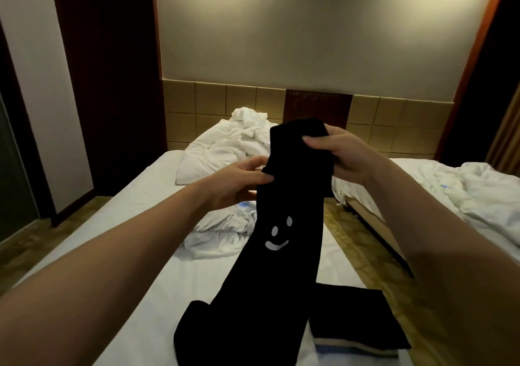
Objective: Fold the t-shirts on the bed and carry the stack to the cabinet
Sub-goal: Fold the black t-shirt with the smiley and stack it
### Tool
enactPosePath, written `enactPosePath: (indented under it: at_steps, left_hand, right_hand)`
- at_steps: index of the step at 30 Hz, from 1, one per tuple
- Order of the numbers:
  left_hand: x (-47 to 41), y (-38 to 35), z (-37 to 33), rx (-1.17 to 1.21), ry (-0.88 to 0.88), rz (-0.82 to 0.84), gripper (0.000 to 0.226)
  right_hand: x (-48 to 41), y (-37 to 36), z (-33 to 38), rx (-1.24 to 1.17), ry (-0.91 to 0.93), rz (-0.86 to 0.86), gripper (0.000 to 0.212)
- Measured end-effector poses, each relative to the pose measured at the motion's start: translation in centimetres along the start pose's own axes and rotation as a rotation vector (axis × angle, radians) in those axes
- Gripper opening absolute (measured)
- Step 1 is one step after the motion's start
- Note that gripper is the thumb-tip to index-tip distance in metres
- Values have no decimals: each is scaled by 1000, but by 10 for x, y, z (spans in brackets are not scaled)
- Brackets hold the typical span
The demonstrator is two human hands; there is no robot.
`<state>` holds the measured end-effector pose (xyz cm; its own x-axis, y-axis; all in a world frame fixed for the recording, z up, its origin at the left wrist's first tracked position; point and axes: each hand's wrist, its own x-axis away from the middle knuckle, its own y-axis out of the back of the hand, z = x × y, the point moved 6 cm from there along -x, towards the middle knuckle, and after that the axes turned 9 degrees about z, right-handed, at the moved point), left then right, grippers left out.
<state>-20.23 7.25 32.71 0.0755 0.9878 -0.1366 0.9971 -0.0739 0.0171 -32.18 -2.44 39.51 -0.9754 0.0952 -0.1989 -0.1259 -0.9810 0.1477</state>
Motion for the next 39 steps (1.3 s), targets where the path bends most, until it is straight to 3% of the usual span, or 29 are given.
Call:
enactPosePath:
  at_steps: [3,6,11,14,17,22,28,35,39]
  left_hand:
    - [6,5,-5,-182,10,-86,17]
    - [8,12,-8,-380,18,-249,11]
    - [1,1,-25,-885,40,-414,2]
    - [1,-4,-38,-1131,50,-452,12]
    - [3,-3,-43,-1141,77,-439,16]
    - [10,2,-44,-988,40,-535,12]
    - [25,22,-38,-586,1,-544,11]
    - [34,33,-68,-950,-116,-799,10]
    - [38,46,-87,-843,-124,-849,9]
  right_hand:
    - [11,24,-17,71,-99,-74,40]
    - [13,35,-32,336,-231,-120,40]
    - [-8,13,-28,635,-322,-23,54]
    - [-16,-2,-17,696,-331,51,49]
    - [-21,-8,0,703,-301,59,52]
    - [-30,-13,-4,1007,-383,85,36]
    - [-22,9,-6,972,-209,-101,23]
    - [-12,31,5,982,-96,-276,18]
    - [-5,39,27,992,43,-462,10]
